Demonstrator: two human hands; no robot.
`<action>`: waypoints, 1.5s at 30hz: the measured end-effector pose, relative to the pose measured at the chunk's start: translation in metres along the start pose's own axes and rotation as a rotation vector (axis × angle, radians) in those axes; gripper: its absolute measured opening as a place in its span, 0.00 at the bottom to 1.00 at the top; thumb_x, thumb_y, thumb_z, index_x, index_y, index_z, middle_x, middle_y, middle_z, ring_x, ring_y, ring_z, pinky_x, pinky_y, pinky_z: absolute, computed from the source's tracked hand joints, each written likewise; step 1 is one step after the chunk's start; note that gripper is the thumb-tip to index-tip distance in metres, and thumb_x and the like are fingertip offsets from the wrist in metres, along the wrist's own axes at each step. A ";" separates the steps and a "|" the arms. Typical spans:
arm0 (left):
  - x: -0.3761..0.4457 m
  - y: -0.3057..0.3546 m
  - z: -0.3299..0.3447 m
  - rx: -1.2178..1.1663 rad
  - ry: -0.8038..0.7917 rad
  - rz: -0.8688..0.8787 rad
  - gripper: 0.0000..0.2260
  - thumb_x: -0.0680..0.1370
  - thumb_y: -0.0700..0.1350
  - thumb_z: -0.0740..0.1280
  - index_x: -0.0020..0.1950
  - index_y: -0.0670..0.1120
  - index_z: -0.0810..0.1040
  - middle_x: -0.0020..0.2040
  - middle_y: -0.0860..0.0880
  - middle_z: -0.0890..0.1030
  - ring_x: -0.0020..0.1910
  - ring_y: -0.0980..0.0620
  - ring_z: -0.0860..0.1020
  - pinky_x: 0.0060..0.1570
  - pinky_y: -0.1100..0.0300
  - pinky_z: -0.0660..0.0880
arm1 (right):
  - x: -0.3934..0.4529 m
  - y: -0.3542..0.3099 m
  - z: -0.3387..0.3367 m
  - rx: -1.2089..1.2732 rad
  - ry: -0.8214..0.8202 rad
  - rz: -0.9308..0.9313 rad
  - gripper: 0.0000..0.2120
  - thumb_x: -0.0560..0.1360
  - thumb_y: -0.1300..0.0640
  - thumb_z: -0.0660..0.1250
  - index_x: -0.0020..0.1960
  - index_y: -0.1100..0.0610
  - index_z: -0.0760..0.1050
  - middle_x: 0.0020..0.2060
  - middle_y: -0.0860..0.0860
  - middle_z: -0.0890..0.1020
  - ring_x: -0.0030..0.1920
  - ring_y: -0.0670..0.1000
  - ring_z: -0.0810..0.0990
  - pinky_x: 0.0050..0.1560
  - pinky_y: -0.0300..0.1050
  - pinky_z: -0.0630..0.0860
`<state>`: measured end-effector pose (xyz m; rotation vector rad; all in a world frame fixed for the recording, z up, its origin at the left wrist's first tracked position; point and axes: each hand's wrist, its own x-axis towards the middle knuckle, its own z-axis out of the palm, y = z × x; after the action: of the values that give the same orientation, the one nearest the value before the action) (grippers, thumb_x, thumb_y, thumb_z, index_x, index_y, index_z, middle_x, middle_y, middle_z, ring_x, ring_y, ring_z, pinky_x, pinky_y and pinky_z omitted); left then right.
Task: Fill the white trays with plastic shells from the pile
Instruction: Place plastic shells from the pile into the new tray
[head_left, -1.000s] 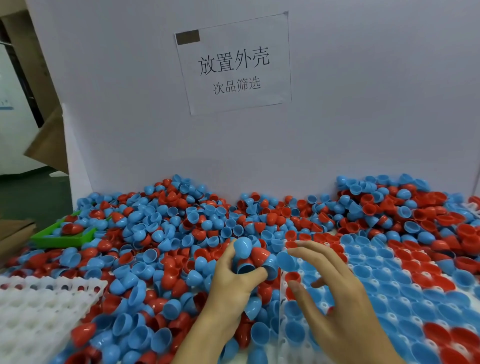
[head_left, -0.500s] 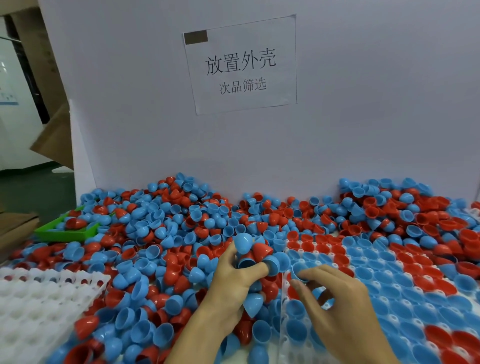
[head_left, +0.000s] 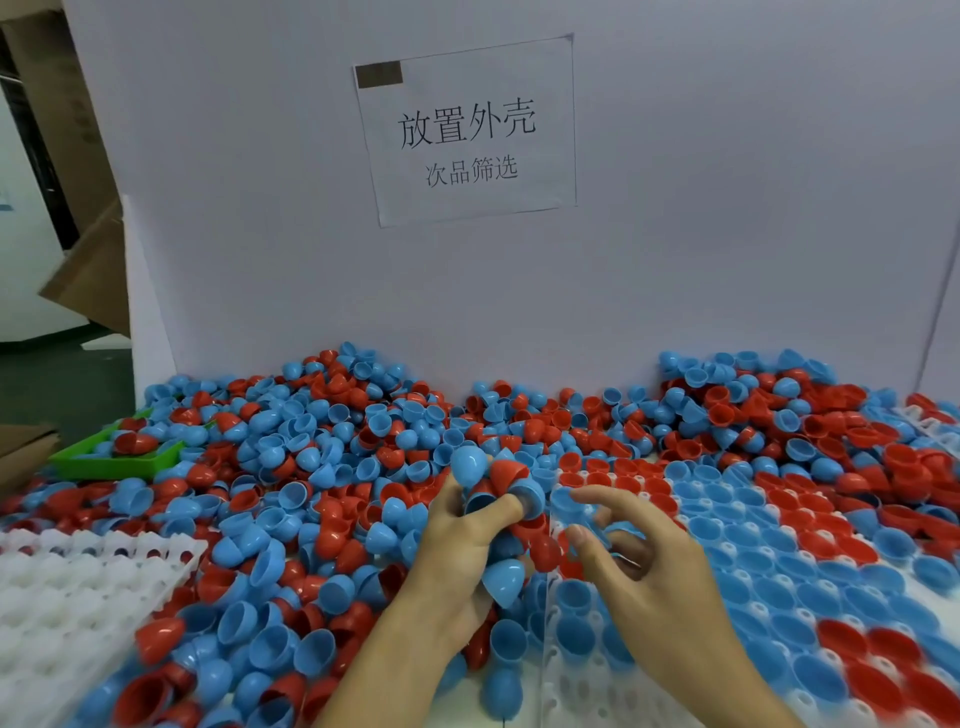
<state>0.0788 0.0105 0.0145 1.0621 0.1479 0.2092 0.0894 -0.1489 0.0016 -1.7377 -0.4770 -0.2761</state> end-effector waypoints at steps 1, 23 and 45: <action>-0.001 0.000 0.001 -0.026 -0.007 -0.001 0.10 0.74 0.34 0.72 0.50 0.46 0.81 0.43 0.40 0.84 0.37 0.45 0.83 0.28 0.56 0.77 | -0.001 -0.002 0.001 0.013 -0.027 0.014 0.11 0.72 0.52 0.72 0.54 0.42 0.81 0.42 0.42 0.79 0.30 0.49 0.77 0.35 0.43 0.79; -0.001 -0.011 0.008 -0.113 -0.011 -0.038 0.08 0.75 0.34 0.71 0.47 0.48 0.80 0.40 0.43 0.82 0.37 0.45 0.82 0.29 0.55 0.78 | 0.004 -0.001 -0.009 -0.095 -0.198 0.190 0.10 0.74 0.64 0.74 0.47 0.49 0.84 0.39 0.37 0.85 0.39 0.42 0.85 0.38 0.32 0.79; 0.008 -0.005 -0.003 -0.101 0.044 0.010 0.09 0.75 0.35 0.71 0.46 0.49 0.77 0.41 0.43 0.79 0.41 0.45 0.79 0.25 0.58 0.73 | -0.018 -0.038 -0.021 -0.834 -0.716 0.106 0.04 0.73 0.51 0.73 0.47 0.46 0.83 0.30 0.38 0.75 0.31 0.41 0.77 0.27 0.33 0.69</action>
<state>0.0868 0.0125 0.0084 0.9585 0.1698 0.2461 0.0578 -0.1661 0.0318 -2.6739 -0.8547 0.2951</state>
